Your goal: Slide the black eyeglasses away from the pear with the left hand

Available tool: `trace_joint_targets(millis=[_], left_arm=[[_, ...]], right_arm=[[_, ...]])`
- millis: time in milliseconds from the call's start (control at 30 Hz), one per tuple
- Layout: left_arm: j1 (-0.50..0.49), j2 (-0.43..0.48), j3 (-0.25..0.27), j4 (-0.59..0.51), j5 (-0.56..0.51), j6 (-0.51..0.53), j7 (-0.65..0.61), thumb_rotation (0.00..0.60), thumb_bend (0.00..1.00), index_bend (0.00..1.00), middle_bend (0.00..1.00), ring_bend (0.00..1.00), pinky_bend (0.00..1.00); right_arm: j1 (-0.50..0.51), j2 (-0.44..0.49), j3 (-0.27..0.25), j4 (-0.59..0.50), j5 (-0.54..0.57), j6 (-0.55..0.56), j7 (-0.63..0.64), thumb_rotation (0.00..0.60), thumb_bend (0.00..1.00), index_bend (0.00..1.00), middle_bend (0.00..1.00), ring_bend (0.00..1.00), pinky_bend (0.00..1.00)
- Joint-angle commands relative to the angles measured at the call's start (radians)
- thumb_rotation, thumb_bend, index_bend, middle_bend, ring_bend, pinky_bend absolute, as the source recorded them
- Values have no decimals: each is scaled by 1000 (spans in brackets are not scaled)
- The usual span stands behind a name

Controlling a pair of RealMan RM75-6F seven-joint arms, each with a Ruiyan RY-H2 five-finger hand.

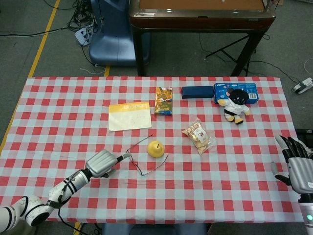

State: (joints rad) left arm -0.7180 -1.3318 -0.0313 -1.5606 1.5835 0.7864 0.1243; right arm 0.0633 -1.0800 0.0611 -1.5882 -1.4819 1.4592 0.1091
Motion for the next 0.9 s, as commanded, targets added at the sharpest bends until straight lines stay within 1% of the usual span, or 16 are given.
trace_joint_targets(millis=[33, 300, 400, 533, 900], left_arm=[[-15, -15, -9, -2, -24, -16, 4, 600, 512, 101, 1000, 939, 972], [-57, -55, -20, 10, -89, -65, 57, 600, 512, 96, 1000, 942, 973], [-66, -64, -19, 15, -124, -80, 97, 600, 512, 92, 1000, 942, 973], [-68, -73, -15, 16, -163, -80, 145, 600, 512, 92, 1000, 942, 973], [-69, -68, 12, -2, -228, -73, 219, 600, 512, 92, 1000, 942, 973]], right_arm=[[1, -1, 0, 2, 0, -1, 2, 600, 430, 0, 87, 0, 69], [-3, -1, 0, 13, 2, 2, 14, 600, 430, 0, 87, 0, 69], [-7, -1, -1, 18, 4, 4, 20, 600, 430, 0, 87, 0, 69], [-11, -4, -1, 24, 7, 6, 27, 600, 431, 0, 87, 0, 69], [-11, -9, 0, 35, 4, 8, 38, 600, 430, 0, 87, 0, 69]])
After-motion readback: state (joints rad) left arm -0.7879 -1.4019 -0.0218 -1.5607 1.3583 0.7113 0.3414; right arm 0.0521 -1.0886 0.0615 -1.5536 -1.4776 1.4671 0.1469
